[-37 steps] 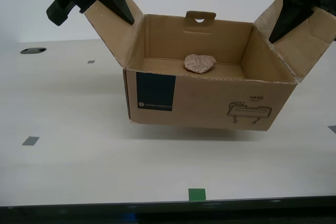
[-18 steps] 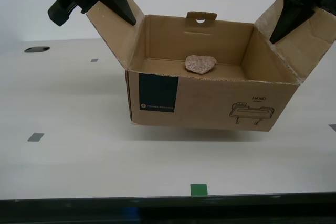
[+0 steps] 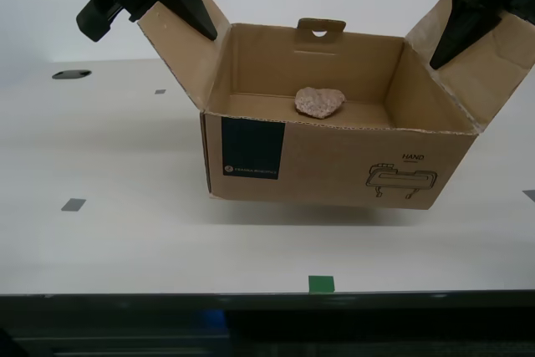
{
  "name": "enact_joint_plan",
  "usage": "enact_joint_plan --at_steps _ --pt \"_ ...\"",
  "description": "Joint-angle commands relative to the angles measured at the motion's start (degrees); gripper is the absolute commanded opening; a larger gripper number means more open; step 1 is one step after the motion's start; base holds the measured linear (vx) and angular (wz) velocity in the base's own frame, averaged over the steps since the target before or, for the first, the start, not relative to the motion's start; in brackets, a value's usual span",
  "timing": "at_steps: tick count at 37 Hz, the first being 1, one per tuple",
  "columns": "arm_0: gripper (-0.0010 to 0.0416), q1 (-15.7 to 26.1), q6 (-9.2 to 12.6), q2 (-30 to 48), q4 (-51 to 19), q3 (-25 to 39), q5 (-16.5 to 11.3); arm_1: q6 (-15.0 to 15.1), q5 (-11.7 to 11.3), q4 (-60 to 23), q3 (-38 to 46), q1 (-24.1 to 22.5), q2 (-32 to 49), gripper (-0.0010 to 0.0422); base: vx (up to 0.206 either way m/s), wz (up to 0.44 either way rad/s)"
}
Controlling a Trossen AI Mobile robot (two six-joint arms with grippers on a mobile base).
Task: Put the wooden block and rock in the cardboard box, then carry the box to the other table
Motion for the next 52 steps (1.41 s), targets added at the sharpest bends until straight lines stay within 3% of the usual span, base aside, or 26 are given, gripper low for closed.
enact_joint_plan --at_steps 1,6,13,31,37,41,52 --pt "-0.0001 0.0 0.4 0.0 -0.1 0.0 -0.1 -0.3 0.3 0.1 0.1 -0.1 -0.1 -0.0001 -0.076 0.032" --pt "-0.0001 0.0 1.2 0.0 -0.1 0.0 -0.1 -0.8 2.0 0.1 0.1 -0.1 -0.1 -0.0001 -0.076 0.027" --pt "-0.0001 0.0 1.3 -0.1 -0.1 0.0 -0.1 -1.9 2.0 0.0 0.1 -0.1 -0.1 -0.0001 -0.077 0.012" --pt "-0.0001 0.0 1.0 -0.5 -0.1 0.0 -0.1 -7.2 -0.5 0.1 0.1 -0.7 -0.1 -0.0001 -0.097 -0.023" --pt "-0.0001 0.0 -0.9 -0.5 -0.4 0.6 -0.1 -9.8 -3.1 0.2 0.1 -0.7 -0.1 -0.0001 -0.135 -0.088" --pt "-0.0001 0.0 -1.1 -0.5 -0.5 1.9 -0.1 -12.5 -3.1 0.3 0.1 -0.7 -0.1 -0.0001 -0.151 -0.109" --pt "-0.0001 0.0 -0.7 -0.4 -0.6 6.3 -0.1 -12.4 -2.3 0.2 0.1 -0.7 -0.1 -0.0001 -0.16 -0.073"
